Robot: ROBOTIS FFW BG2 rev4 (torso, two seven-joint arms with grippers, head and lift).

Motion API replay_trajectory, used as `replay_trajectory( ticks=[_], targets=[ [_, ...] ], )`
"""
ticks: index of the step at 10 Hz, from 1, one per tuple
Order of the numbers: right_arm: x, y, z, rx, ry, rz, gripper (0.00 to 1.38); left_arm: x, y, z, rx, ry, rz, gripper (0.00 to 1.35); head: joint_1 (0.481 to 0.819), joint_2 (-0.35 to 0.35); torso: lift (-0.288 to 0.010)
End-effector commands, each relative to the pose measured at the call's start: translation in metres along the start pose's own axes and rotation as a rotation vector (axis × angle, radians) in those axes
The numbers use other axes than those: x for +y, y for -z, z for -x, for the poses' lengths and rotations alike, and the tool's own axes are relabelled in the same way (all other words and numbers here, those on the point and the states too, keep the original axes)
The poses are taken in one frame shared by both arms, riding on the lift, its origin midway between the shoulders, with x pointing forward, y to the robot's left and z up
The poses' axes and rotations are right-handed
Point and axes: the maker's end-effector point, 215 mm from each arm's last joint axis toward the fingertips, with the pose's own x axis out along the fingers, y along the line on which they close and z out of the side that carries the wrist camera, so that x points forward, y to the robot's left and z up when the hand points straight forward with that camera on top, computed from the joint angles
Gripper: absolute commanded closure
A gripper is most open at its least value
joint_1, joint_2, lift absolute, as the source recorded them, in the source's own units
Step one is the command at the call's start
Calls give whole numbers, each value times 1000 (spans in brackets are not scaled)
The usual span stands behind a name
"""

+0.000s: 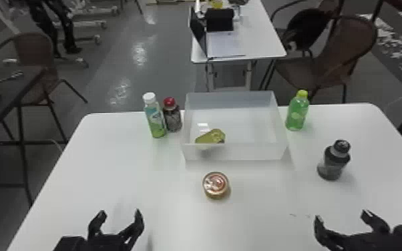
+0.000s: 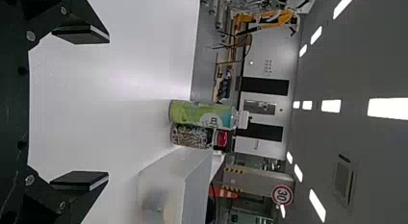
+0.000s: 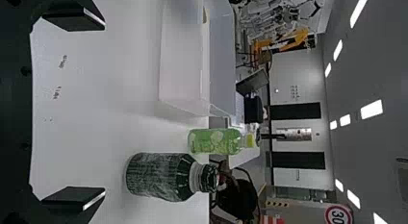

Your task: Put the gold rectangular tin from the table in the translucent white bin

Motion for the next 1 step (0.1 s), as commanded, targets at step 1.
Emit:
replay_trajectory(
  ticks=[1],
  targets=[
    [1, 0, 0, 0, 0, -2, 84, -5, 1, -2, 1, 5, 10, 279, 695, 116, -56]
  ],
)
